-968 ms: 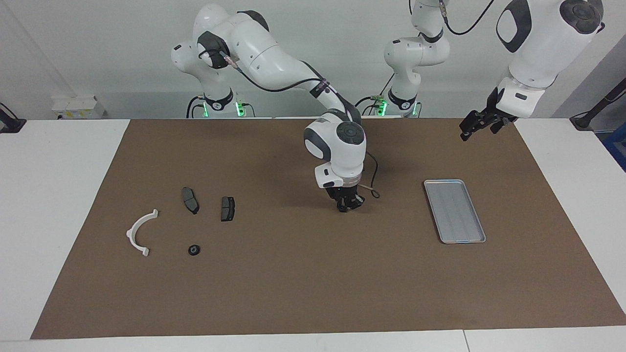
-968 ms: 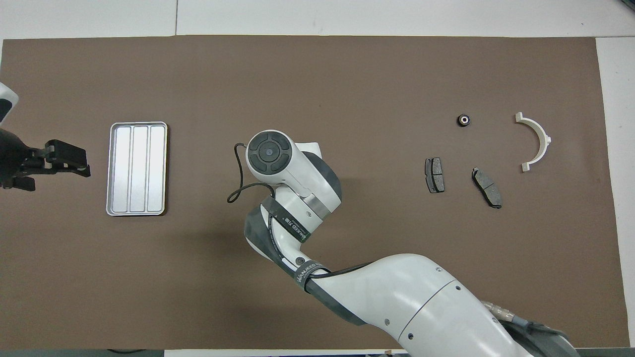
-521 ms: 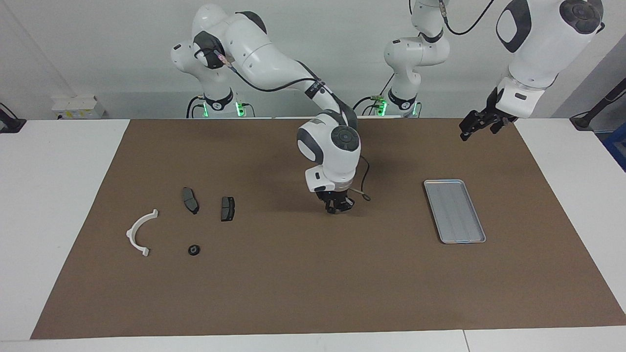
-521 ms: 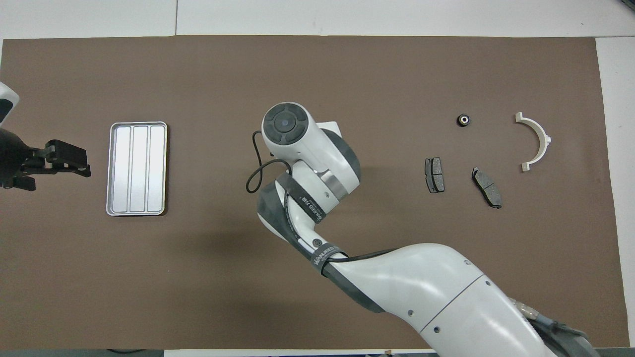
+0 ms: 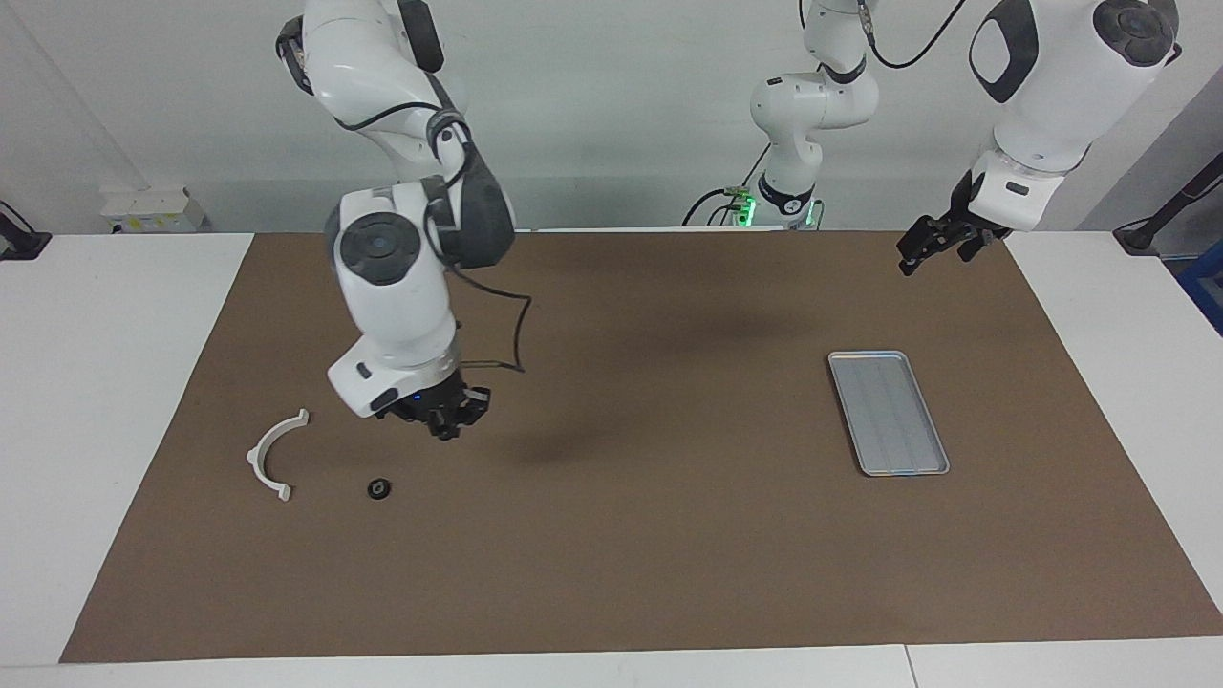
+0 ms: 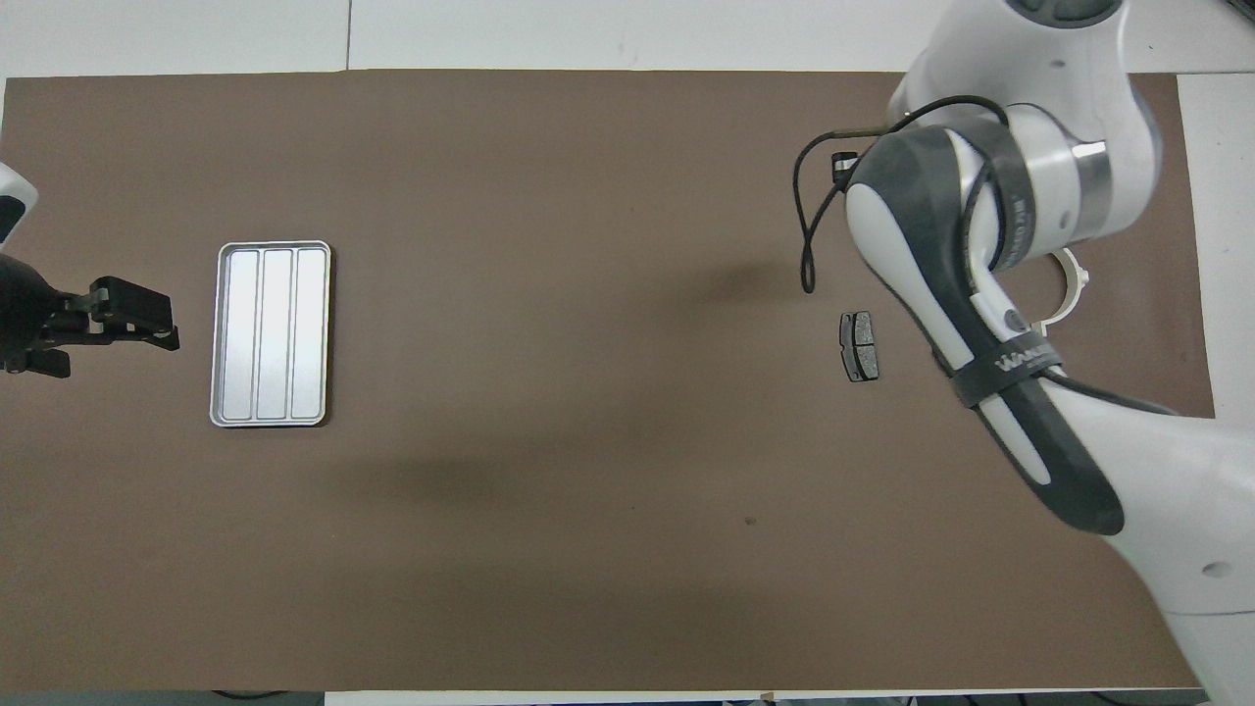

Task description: Place bearing gear from tray to pile

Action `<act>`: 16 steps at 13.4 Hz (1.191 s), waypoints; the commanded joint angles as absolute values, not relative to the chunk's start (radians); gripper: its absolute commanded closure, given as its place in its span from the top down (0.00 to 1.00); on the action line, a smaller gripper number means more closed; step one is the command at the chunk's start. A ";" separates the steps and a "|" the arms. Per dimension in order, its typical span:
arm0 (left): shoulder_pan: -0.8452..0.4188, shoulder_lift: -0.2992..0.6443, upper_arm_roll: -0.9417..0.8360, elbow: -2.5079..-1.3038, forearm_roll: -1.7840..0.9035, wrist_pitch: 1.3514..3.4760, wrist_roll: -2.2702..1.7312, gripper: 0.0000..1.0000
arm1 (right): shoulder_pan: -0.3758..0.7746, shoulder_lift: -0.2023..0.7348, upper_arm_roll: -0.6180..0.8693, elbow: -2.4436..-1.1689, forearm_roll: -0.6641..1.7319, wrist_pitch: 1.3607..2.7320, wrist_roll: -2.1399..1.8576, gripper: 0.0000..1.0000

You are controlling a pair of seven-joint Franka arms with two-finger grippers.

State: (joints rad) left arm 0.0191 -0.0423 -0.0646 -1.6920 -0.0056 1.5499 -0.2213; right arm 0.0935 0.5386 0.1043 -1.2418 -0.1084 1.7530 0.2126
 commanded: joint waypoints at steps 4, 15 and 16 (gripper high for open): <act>0.023 -0.049 -0.066 -1.692 -0.015 1.536 -0.207 1.00 | -0.129 0.560 0.124 -1.440 -0.112 2.038 -0.145 0.00; 0.023 -0.049 -0.066 -1.692 -0.015 1.536 -0.207 1.00 | -0.150 0.669 0.124 -1.490 -0.110 2.250 -0.173 0.99; 0.023 -0.049 -0.064 -1.692 -0.015 1.536 -0.207 1.00 | -0.143 0.654 0.123 -1.488 -0.110 2.237 -0.172 1.00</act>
State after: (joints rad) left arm 0.0191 -0.0424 -0.0646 -1.6920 -0.0056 1.5499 -0.2209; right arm -0.1409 0.6837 0.1125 -1.4671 -0.1084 2.2418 -0.1589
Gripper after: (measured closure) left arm 0.000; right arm 0.564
